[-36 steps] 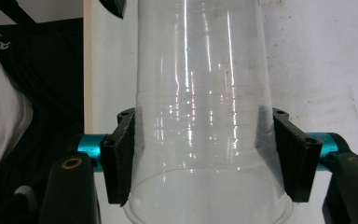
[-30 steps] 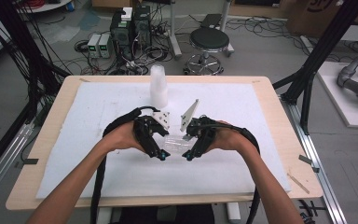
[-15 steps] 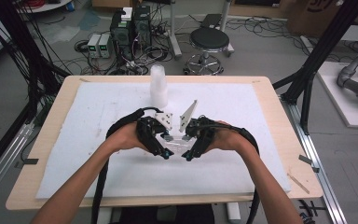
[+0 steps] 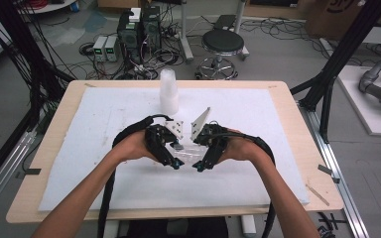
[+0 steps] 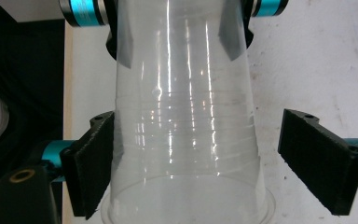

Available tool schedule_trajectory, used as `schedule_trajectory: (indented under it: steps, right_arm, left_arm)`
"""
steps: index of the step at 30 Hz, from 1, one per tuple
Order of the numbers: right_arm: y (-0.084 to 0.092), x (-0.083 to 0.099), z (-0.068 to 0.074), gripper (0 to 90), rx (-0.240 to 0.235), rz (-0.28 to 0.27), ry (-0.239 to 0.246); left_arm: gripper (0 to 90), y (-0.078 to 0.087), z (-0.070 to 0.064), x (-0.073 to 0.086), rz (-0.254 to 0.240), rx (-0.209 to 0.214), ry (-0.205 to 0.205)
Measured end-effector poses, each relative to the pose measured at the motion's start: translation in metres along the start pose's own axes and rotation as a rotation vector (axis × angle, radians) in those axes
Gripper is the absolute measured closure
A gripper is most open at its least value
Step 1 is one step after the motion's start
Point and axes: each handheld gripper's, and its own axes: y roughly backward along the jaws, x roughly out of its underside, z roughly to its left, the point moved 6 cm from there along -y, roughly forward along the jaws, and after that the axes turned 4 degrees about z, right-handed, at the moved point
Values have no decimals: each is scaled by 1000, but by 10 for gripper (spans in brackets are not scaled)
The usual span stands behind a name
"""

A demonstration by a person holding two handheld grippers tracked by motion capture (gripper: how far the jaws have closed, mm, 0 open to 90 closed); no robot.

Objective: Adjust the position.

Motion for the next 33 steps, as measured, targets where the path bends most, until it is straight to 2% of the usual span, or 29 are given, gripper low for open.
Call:
schedule_trajectory:
  steps: [1,6,8,12,14,15,16,18,19,20,21,22,23,24,25,26,27,28,29,30,31,32,33]
  right_arm:
    - [1,-2,0,137,3,-23,3]
    - [4,-2,0,137,-5,-34,0]
    - [5,-3,-2,137,4,-53,18]
    - [12,-4,1,137,10,-93,5]
    - [15,-4,2,137,7,-136,12]
    - [18,-4,2,137,0,-191,1]
    - [18,-4,2,137,0,-191,1]
    - [22,-3,2,137,7,-232,-12]
    - [26,-2,2,137,10,-270,-15]
    - [26,-2,2,137,10,-270,-15]
    - [30,-2,3,137,14,-312,-20]
    - [30,-2,3,137,14,-312,-20]
    - [35,0,2,137,23,-351,-26]
    - [35,0,2,137,23,-351,-26]
    - [40,2,2,137,32,-398,-34]
    - [40,2,2,137,32,-398,-34]
    - [44,4,1,137,43,-448,-53]
    - [44,4,1,137,43,-448,-53]
    - [48,6,1,137,44,-493,-59]
    - [48,6,1,137,44,-493,-59]
    - [52,8,1,137,50,-535,-70]
    - [52,8,1,137,50,-535,-70]
    - [55,10,2,137,52,-567,-74]
  left_arm:
    - [418,0,0,0,-3,2,4]
    - [418,2,1,2,-11,-6,9]
    - [418,3,2,3,-7,-11,3]
    - [417,5,0,3,-37,-21,6]
    - [417,6,-2,3,-67,-24,8]
    - [417,6,-3,4,-77,-19,10]
    - [417,6,-3,6,-80,-21,12]
    - [418,5,-2,11,-84,-34,17]
    - [417,6,-2,16,-102,-44,25]
    - [417,6,-2,16,-102,-44,25]
    - [418,7,-2,17,-131,-45,38]
    - [418,7,-2,19,-161,-48,47]
    - [417,7,-2,21,-192,-48,50]
    - [417,8,-3,23,-215,-45,49]
    - [417,7,-4,26,-255,-44,57]
    - [418,7,-4,26,-255,-44,57]
    - [418,5,-4,31,-282,-50,67]
    - [418,5,-4,31,-282,-50,67]
    - [418,5,-4,33,-295,-59,64]
    - [418,5,-4,34,-313,-60,69]
    - [418,5,-4,35,-340,-61,77]
    - [418,6,-4,36,-357,-64,77]
    - [418,8,-4,37,-419,-71,88]
